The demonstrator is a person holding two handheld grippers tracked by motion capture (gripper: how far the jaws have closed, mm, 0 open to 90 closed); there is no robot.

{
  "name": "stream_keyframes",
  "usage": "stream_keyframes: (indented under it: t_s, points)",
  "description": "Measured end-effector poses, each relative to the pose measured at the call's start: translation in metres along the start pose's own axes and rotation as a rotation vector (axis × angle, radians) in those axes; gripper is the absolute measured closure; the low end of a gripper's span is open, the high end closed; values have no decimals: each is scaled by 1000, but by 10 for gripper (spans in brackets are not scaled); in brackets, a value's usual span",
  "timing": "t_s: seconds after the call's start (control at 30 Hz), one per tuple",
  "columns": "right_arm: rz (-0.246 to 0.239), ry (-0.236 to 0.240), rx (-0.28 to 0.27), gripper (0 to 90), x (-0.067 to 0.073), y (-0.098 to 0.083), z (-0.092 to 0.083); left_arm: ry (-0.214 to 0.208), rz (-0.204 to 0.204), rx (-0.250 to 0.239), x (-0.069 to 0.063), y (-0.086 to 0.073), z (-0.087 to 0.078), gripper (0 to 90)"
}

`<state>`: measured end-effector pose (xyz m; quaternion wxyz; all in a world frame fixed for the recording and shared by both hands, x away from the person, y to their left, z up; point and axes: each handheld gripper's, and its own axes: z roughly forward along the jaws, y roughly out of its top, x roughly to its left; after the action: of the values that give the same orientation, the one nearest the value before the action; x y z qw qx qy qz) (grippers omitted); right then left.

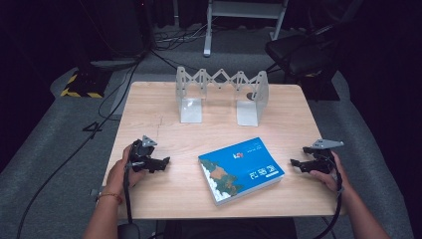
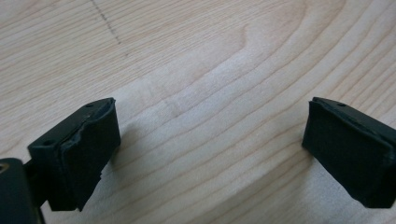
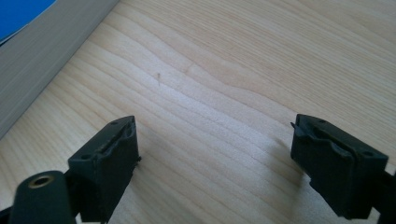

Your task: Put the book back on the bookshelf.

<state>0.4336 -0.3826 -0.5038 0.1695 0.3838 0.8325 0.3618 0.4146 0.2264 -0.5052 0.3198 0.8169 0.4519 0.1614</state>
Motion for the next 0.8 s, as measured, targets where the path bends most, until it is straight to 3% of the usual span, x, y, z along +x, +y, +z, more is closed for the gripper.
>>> stream_keyframes:
  t_s: [0.07, 0.13, 0.2, 0.27, 0.37, 0.5, 0.57, 0.7, 0.8]
  points:
    - [-16, 21, 4, 160, 0, 0, -1, -12, 28, 1, -1, 3, 3, 25]
    - [-101, 111, 8, 172, 5, -2, -4, -39, 61, 2, -10, 7, 7, 29]
    - [-145, 147, -2, 221, 8, -3, -6, -85, 109, 4, -22, 10, 9, 37]
    - [-149, 152, -3, 220, 8, -3, -6, -116, 139, 3, -35, 10, 10, 37]
    - [-162, 169, 7, 219, 10, -3, -7, -197, 233, 8, -56, 8, 9, 37]
    - [-193, 195, 42, 212, 19, -2, -9, -219, 261, 10, -69, 9, 10, 36]
    - [-222, 217, 68, 221, 30, -2, -13, -218, 254, 11, -73, 9, 10, 29]
    - [-248, 245, 60, 211, 51, -10, -21, -256, 305, 14, -79, 12, 13, 28]
    - [-266, 253, 62, 206, 62, -10, -21, -266, 309, 20, -83, 16, 17, 2]
